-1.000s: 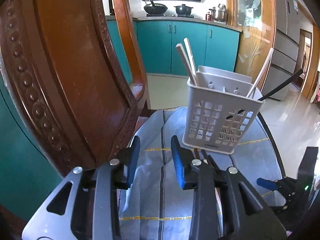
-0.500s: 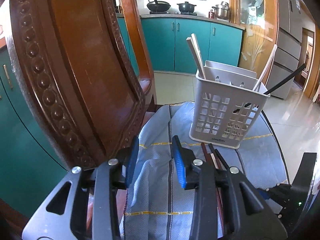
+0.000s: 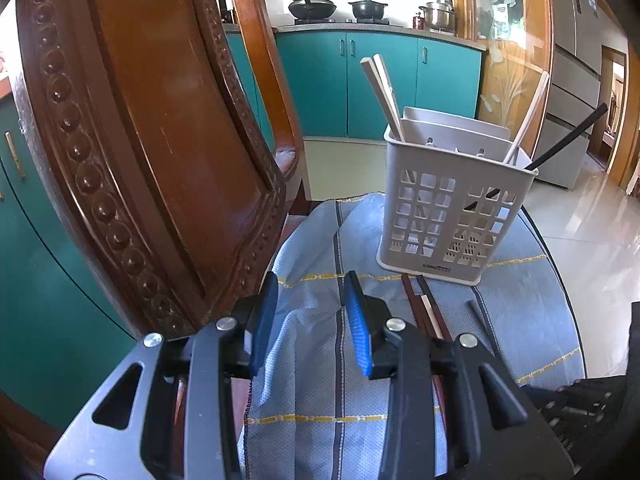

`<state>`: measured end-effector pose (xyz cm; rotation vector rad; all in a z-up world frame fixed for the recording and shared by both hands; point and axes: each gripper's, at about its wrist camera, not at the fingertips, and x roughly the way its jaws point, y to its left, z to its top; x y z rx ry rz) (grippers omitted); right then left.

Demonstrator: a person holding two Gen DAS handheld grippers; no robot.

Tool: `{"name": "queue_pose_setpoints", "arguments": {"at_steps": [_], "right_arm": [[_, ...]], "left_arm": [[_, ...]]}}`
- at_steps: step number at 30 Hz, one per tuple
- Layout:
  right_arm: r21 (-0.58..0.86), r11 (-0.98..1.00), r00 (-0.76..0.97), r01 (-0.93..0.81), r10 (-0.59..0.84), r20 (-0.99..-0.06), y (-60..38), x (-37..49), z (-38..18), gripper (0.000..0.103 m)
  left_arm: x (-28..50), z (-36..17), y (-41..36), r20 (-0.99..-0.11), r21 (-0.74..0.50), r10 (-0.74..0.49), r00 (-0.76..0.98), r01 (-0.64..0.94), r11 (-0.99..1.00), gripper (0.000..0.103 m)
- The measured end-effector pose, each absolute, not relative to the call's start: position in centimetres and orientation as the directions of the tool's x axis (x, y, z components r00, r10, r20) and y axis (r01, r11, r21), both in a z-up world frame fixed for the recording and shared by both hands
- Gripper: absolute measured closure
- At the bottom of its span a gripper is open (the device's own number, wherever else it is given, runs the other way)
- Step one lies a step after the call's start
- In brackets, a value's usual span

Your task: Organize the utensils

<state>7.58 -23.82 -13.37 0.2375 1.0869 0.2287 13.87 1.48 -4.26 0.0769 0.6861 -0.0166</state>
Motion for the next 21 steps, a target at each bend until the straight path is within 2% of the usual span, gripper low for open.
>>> {"name": "queue_pose_setpoints", "arguments": {"at_steps": [5, 15, 18, 20, 21], "right_arm": [[0.326, 0.945, 0.465, -0.008, 0.292, -0.836, -25.5, 6.6, -13.3, 0.097], [0.327, 0.924, 0.429, -0.2, 0.383, -0.818, -21.6, 5.7, -13.1, 0.096], [0.327, 0.925, 0.442, -0.193, 0.38, -0.813, -21.6, 5.9, -12.9, 0.085], [0.33, 0.928, 0.451, -0.172, 0.373, -0.811, -21.9, 6.0, -12.8, 0.073], [0.33, 0.93, 0.453, -0.163, 0.367, -0.812, -22.0, 6.4, -12.9, 0.071]], "left_arm": [[13.7, -4.6, 1.1, -0.636, 0.079, 0.01, 0.772, 0.052, 0.996, 0.067], [13.4, -4.8, 0.9, -0.637, 0.083, 0.008, 0.771, 0.059, 0.995, 0.064], [13.5, -4.9, 1.1, -0.642, 0.081, 0.007, 0.767, 0.058, 0.995, 0.063], [13.5, -4.9, 1.1, -0.646, 0.077, 0.004, 0.763, 0.06, 0.995, 0.063], [13.5, -4.9, 1.1, -0.647, 0.077, 0.004, 0.763, 0.06, 0.995, 0.063]]}}
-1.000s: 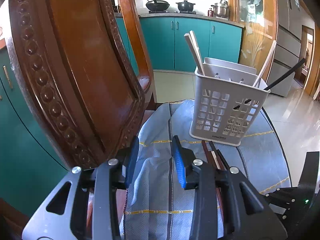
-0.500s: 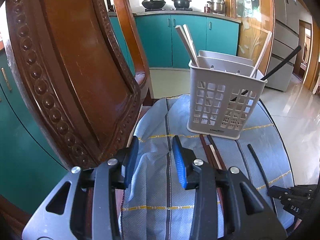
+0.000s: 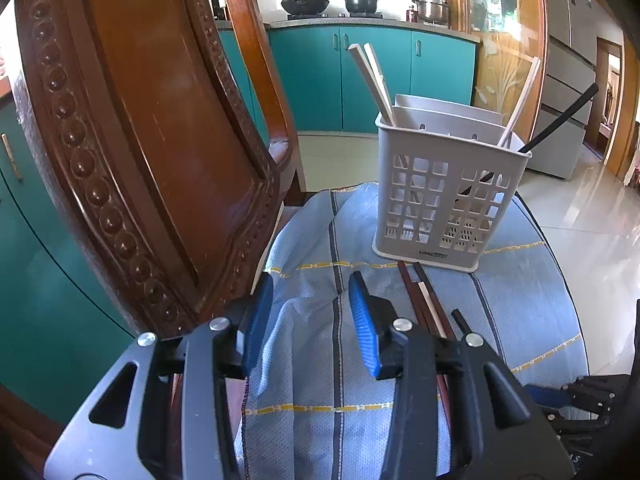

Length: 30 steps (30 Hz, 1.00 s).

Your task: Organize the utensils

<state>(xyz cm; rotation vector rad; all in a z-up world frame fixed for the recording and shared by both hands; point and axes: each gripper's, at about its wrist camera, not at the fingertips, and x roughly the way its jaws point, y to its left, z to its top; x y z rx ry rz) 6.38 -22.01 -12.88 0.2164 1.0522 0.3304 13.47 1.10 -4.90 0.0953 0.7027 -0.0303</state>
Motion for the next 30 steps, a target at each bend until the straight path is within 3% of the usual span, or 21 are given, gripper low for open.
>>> {"name": "queue_pose_setpoints", "arguments": {"at_steps": [13, 30], "right_arm": [[0.314, 0.941, 0.47, -0.129, 0.337, -0.816, -22.2, 6.8, -13.0, 0.061], [0.237, 0.963, 0.498, -0.126, 0.268, -0.825, -21.6, 6.8, -12.8, 0.06]], "left_arm": [[13.5, -5.3, 0.5, -0.653, 0.088, 0.009, 0.757, 0.064, 0.994, 0.059], [13.7, -6.0, 0.5, -0.67, 0.101, 0.027, 0.742, 0.055, 0.993, 0.052]]}}
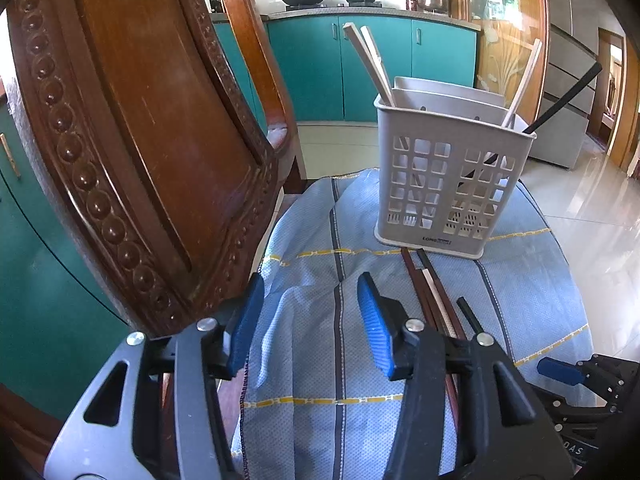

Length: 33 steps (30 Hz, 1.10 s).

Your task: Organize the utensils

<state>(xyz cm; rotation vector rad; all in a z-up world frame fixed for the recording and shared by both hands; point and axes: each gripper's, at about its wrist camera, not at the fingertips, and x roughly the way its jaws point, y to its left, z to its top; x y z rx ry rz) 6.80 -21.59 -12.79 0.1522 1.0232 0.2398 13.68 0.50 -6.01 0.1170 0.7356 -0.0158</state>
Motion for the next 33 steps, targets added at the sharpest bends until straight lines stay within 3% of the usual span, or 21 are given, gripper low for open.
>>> {"name": "queue_pose_setpoints", "arguments": {"at_steps": [2, 12, 17, 18, 20, 21, 27, 33], "right_arm": [[0.233, 0.964, 0.497, -0.129, 0.266, -0.826, -21.5, 6.8, -12.8, 0.059], [0.208, 0.969, 0.561, -0.133, 0.246, -0.79, -21.4, 7.6, -10.6, 0.057], [0.086, 0.967, 0.598, -0.238, 0.216, -0.772, -19.2, 11.0, -7.9, 0.057], [0.05, 0.964, 0.6, -0.261, 0.203, -0.774, -18.4, 12.0, -7.9, 0.057], [0.065, 0.957, 0.571, -0.284, 0.223, -0.79, -17.5, 14.1, -8.8, 0.07], [0.086, 0.955, 0.556, -0.283, 0.236, -0.797, -17.4, 14.9, -9.3, 0.071], [0.127, 0.966, 0.482, -0.226, 0.224, -0.847, -18.0, 16.4, -11.9, 0.071], [0.121, 0.959, 0.407, -0.256, 0.221, -0.886, -19.4, 13.7, -12.4, 0.071]], "left_arm": [[13.7, -6.1, 0.5, -0.669, 0.105, 0.033, 0.743, 0.05, 0.993, 0.047], [13.6, -6.1, 0.9, -0.68, 0.094, 0.034, 0.732, 0.041, 0.995, 0.045], [14.2, -6.4, 1.8, -0.714, 0.018, -0.01, 0.7, 0.031, 0.999, 0.045], [14.4, -6.5, 1.9, -0.72, 0.003, -0.018, 0.694, 0.029, 1.0, 0.045], [14.6, -6.8, 2.0, -0.727, 0.003, -0.012, 0.687, 0.02, 1.0, 0.045], [14.7, -7.0, 2.0, -0.731, 0.005, -0.007, 0.682, 0.016, 1.0, 0.045], [16.0, -8.5, 1.0, -0.745, 0.049, 0.024, 0.667, 0.019, 0.999, 0.048], [17.2, -9.6, -0.8, -0.776, -0.007, -0.059, 0.628, 0.085, 0.996, 0.048]]}}
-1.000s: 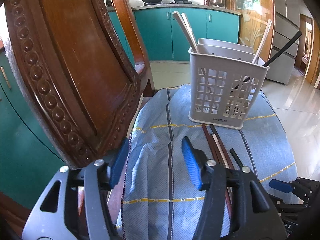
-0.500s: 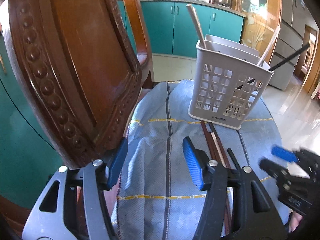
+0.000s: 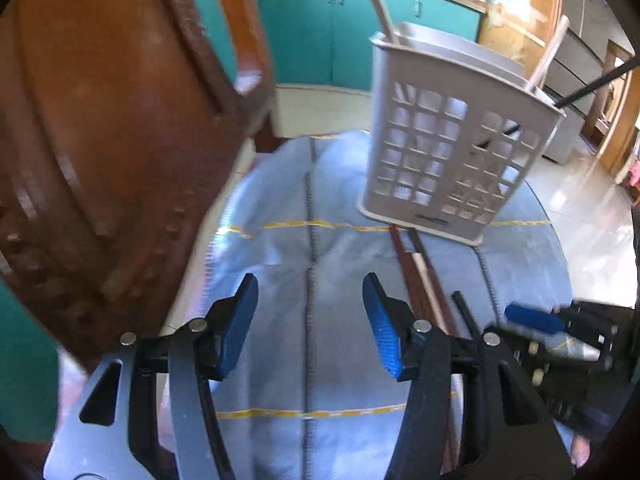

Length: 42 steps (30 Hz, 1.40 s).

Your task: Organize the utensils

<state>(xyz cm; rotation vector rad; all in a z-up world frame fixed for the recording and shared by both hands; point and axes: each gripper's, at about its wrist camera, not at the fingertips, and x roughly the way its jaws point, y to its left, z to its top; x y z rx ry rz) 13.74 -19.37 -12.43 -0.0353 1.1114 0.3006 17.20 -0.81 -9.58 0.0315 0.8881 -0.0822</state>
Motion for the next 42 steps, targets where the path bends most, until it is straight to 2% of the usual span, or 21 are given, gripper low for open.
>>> {"name": "queue_pose_setpoints", "arguments": {"at_steps": [3, 4, 5, 8, 12, 14, 18, 21, 24, 28, 33, 36, 38, 39, 41, 42], "right_arm": [[0.095, 0.958, 0.424, -0.272, 0.208, -0.882, -19.4, 13.0, -12.8, 0.071], [0.075, 0.963, 0.434, -0.26, 0.186, -0.881, -19.6, 12.9, -12.8, 0.08], [0.027, 0.971, 0.445, -0.236, 0.133, -0.886, -20.0, 12.9, -13.0, 0.097], [0.037, 0.979, 0.464, -0.199, 0.127, -0.877, -21.4, 13.0, -13.0, 0.097], [0.133, 0.972, 0.457, -0.192, 0.208, -0.865, -22.7, 12.7, -12.8, 0.094], [0.163, 0.962, 0.448, -0.219, 0.248, -0.859, -22.3, 12.3, -12.5, 0.089], [0.138, 0.951, 0.435, -0.277, 0.253, -0.864, -20.5, 11.9, -12.4, 0.087], [0.136, 0.947, 0.416, -0.291, 0.253, -0.874, -19.4, 12.1, -13.0, 0.087], [0.111, 0.946, 0.429, -0.304, 0.24, -0.871, -18.4, 12.1, -13.2, 0.081], [0.047, 0.947, 0.451, -0.318, 0.195, -0.871, -17.7, 12.0, -13.3, 0.081], [0.014, 0.956, 0.47, -0.294, 0.157, -0.868, -18.1, 12.0, -13.3, 0.081], [0.072, 0.952, 0.466, -0.296, 0.21, -0.86, -18.9, 12.0, -12.9, 0.079], [0.099, 0.943, 0.453, -0.317, 0.242, -0.858, -18.9, 11.7, -12.7, 0.069], [0.093, 0.942, 0.448, -0.323, 0.239, -0.862, -18.6, 11.6, -12.9, 0.069], [0.064, 0.944, 0.456, -0.323, 0.215, -0.863, -18.0, 11.5, -13.2, 0.069], [0.034, 0.944, 0.464, -0.327, 0.192, -0.865, -17.6, 11.4, -13.3, 0.07]], "left_arm": [[17.8, -10.2, -2.3, -0.794, -0.037, -0.101, 0.6, 0.117, 0.992, 0.049], [18.0, -10.5, -2.9, -0.8, -0.045, -0.111, 0.589, 0.126, 0.991, 0.05], [18.3, -10.8, -3.4, -0.807, -0.05, -0.12, 0.578, 0.135, 0.99, 0.053], [18.8, -12.0, -5.1, -0.834, -0.023, -0.107, 0.542, 0.16, 0.987, 0.062], [19.4, -13.7, -6.1, -0.863, -0.007, -0.09, 0.498, 0.166, 0.986, 0.063], [19.5, -13.8, -6.0, -0.86, -0.019, -0.097, 0.5, 0.16, 0.987, 0.065], [19.8, -14.2, -6.0, -0.864, -0.116, -0.187, 0.468, 0.176, 0.978, 0.064], [19.8, -14.3, -6.5, -0.862, -0.102, -0.181, 0.473, 0.187, 0.977, 0.064], [19.9, -14.4, -6.6, -0.867, -0.143, -0.215, 0.449, 0.189, 0.971, 0.063], [20.1, -14.6, -6.7, -0.871, -0.119, -0.197, 0.45, 0.197, 0.973, 0.061], [20.5, -14.9, -6.5, -0.883, -0.088, -0.169, 0.438, 0.199, 0.976, 0.063], [20.8, -14.5, -5.7, -0.885, -0.115, -0.189, 0.425, 0.194, 0.974, 0.069], [20.9, -14.5, -5.4, -0.887, -0.122, -0.193, 0.42, 0.192, 0.974, 0.073], [20.7, -14.4, -5.1, -0.888, -0.12, -0.193, 0.419, 0.193, 0.974, 0.074], [20.9, -14.3, -4.6, -0.89, -0.123, -0.194, 0.412, 0.193, 0.974, 0.086], [21.0, -14.3, -4.5, -0.892, -0.129, -0.197, 0.407, 0.19, 0.973, 0.088]]}}
